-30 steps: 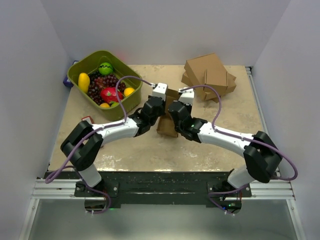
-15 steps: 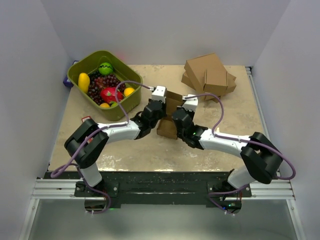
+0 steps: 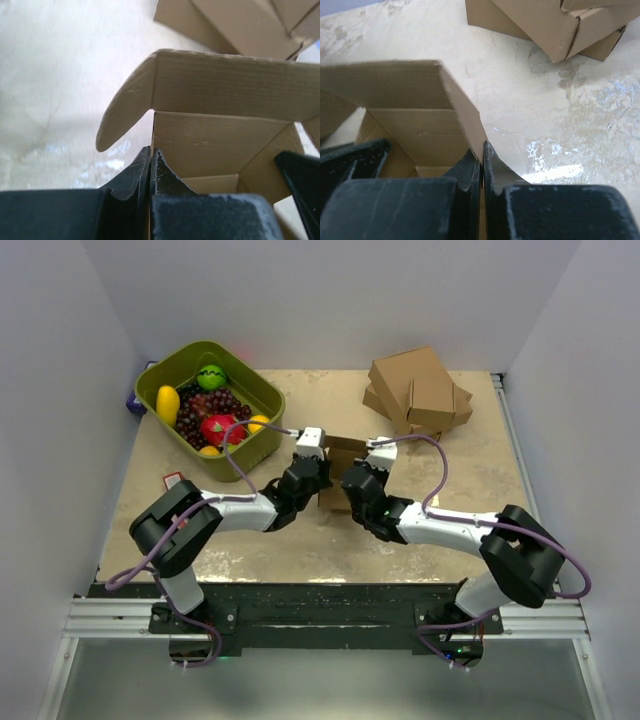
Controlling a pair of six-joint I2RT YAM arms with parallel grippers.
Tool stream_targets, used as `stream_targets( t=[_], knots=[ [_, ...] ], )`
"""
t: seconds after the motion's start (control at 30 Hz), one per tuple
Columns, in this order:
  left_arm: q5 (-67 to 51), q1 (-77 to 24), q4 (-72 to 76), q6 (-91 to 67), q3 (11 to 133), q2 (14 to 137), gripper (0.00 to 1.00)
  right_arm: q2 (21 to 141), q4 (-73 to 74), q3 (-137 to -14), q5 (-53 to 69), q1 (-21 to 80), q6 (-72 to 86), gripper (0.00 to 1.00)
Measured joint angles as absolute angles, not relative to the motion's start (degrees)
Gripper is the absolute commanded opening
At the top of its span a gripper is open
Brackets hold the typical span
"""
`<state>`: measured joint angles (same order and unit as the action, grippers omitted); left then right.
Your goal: Fold the paper box
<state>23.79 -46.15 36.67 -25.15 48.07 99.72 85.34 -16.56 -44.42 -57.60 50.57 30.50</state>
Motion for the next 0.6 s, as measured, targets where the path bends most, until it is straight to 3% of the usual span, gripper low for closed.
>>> stream_targets(
  t=[0.37,0.47,0.57,0.6],
  knots=[
    [24.8,-48.2,37.1,-27.7,45.6,99.7,0.0,85.4,-12.0,-43.7,-60.4,52.7,33.8,0.0],
    [25.1,-48.5,37.1,-27.9,45.2,99.2,0.0,85.1,-10.5,-43.7,-60.4,52.8,34.5,0.16],
    [25.6,-49.2,36.9,-27.9,44.4,98.4,0.0,83.1,-8.6,-43.7,-59.0,53.0,35.6,0.43],
    [25.8,-49.4,36.9,-27.9,44.0,98.1,0.0,81.9,-7.7,-43.7,-58.5,53.1,36.0,0.56]
  ],
)
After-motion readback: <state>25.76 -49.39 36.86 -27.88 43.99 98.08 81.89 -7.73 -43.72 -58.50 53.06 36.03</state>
